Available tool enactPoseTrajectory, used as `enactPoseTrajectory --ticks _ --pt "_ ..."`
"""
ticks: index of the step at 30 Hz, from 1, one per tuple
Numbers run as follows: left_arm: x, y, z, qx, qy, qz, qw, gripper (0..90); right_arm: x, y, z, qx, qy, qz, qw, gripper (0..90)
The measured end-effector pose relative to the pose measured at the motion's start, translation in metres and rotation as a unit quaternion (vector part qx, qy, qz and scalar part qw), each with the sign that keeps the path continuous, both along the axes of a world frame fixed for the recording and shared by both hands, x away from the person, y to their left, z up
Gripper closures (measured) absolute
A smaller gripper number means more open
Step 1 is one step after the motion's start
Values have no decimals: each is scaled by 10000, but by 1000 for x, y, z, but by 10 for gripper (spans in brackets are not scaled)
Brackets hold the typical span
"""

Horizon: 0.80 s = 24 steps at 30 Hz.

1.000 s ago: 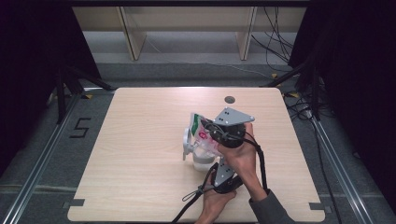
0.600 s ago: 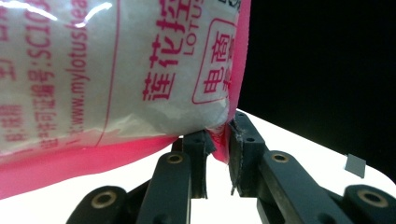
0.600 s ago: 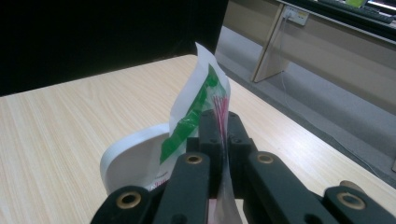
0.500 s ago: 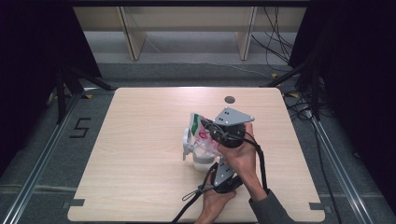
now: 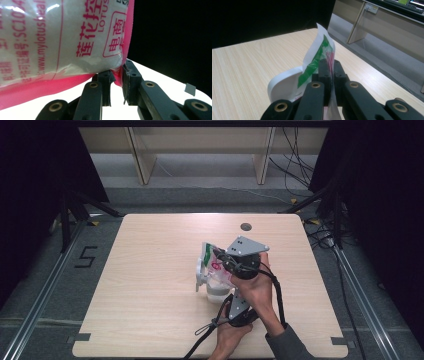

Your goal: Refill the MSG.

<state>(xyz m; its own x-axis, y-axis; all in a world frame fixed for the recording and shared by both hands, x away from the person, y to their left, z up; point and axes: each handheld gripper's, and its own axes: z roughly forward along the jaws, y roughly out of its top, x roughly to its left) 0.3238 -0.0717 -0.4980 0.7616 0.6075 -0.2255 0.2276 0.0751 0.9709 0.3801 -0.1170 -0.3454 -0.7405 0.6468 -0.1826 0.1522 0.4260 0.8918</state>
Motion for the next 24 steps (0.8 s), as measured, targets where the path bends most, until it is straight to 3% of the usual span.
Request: enactPoseTrajectory --ticks 2,3,5,15,16,24 --pt "-1 0 0 15 -13 2 10000 781 1 -1 1 -52 -137 12 9999 893" --pt "0 0 0 -2 -11 -41 10000 780 0 0 0 59 2 -52 10000 894" --pt "0 0 0 32 -7 -9 10000 781 0 -1 0 55 46 -15 10000 893" --pt "0 0 -1 27 9 -14 10000 781 1 -2 0 61 47 -15 10000 893" --pt "0 0 -1 34 9 -18 10000 781 2 -2 -1 47 -48 -53 10000 893" --pt "0 0 -1 50 1 -18 10000 781 2 -1 -2 65 99 -21 9999 893"
